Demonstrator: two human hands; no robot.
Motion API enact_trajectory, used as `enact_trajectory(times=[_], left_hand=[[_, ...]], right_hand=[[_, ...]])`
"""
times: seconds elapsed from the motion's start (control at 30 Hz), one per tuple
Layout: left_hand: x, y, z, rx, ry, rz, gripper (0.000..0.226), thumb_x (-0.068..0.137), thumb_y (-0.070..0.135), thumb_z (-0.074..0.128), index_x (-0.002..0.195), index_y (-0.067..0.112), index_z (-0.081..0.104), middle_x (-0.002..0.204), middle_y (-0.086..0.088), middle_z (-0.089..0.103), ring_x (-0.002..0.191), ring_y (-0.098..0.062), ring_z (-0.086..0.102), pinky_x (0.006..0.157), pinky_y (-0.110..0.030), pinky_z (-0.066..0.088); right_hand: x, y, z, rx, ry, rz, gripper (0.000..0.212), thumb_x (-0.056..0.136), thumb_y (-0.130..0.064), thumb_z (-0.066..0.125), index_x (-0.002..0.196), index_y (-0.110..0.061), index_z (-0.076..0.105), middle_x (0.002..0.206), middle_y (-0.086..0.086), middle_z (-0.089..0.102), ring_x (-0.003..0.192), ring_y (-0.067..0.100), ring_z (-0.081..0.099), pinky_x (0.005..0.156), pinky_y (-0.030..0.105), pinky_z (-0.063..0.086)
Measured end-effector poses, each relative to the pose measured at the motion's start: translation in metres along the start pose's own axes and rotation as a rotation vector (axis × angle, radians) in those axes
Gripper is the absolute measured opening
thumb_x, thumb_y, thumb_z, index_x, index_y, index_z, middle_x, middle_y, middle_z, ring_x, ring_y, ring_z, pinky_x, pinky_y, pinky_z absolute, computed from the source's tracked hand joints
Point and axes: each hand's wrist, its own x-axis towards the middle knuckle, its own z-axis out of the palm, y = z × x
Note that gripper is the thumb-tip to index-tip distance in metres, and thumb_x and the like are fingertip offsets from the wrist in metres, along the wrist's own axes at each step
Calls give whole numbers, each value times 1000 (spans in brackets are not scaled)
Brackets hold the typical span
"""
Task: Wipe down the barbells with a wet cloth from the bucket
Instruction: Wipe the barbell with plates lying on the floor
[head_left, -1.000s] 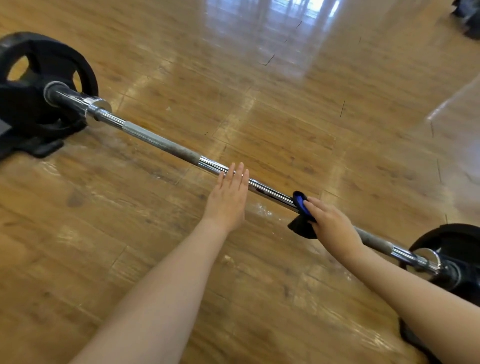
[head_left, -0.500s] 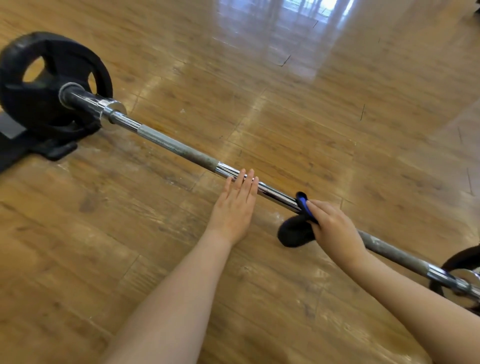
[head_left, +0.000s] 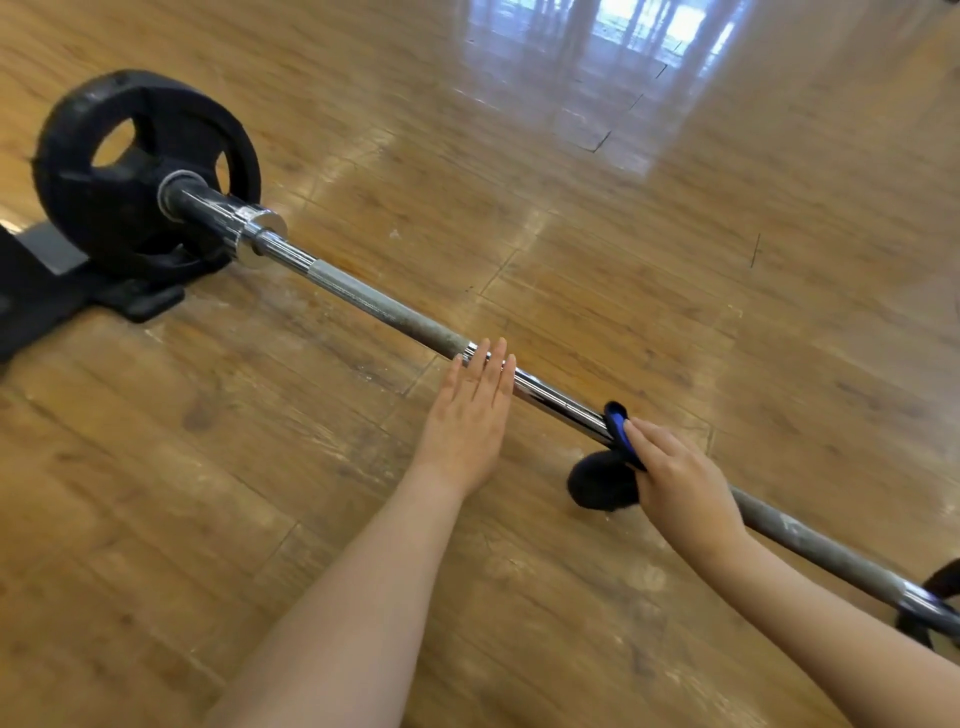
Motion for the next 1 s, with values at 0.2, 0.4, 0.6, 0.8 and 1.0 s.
enact_trajectory(times=[0.2,0.4,0.6,0.8,1.0], left_hand=[[-1,-16,5,-31,-20,-131,61,97,9,18,132,-3,-31,146,-20,-33,138,-33,-27,107,-43,-19],[-3,-21,10,-48,-48,-137,65,99,14,21,133,-3,-31,139,-17,-38,131,-29,-33,111,-42,-17],[-3,-26,15,-88,-6,-121,62,97,10,17,134,-3,-31,140,-17,-37,130,-29,-33,111,-43,-15],[-6,-50,17,-41,-34,-163,58,94,9,11,134,-5,-30,149,-20,-30,138,-33,-28,110,-45,-16],[0,-53,17,-21,-34,-212,73,99,21,29,133,-2,-30,153,-20,-23,142,-33,-21,108,-45,-17]], right_hand=[[26,-34,9,24,42,73,40,49,15,78,87,6,70,82,14,69,68,33,65,58,35,54],[82,-91,26,83,99,-1,37,41,11,78,74,0,69,67,7,66,58,26,61,51,21,46],[46,-62,21,64,83,75,50,50,17,77,97,6,70,94,13,71,80,31,67,70,34,55],[63,-85,22,105,3,177,33,56,17,69,87,7,68,81,15,68,75,35,64,64,36,53],[128,-136,43,123,-12,58,19,64,9,68,80,0,65,74,11,65,68,30,60,57,30,45]])
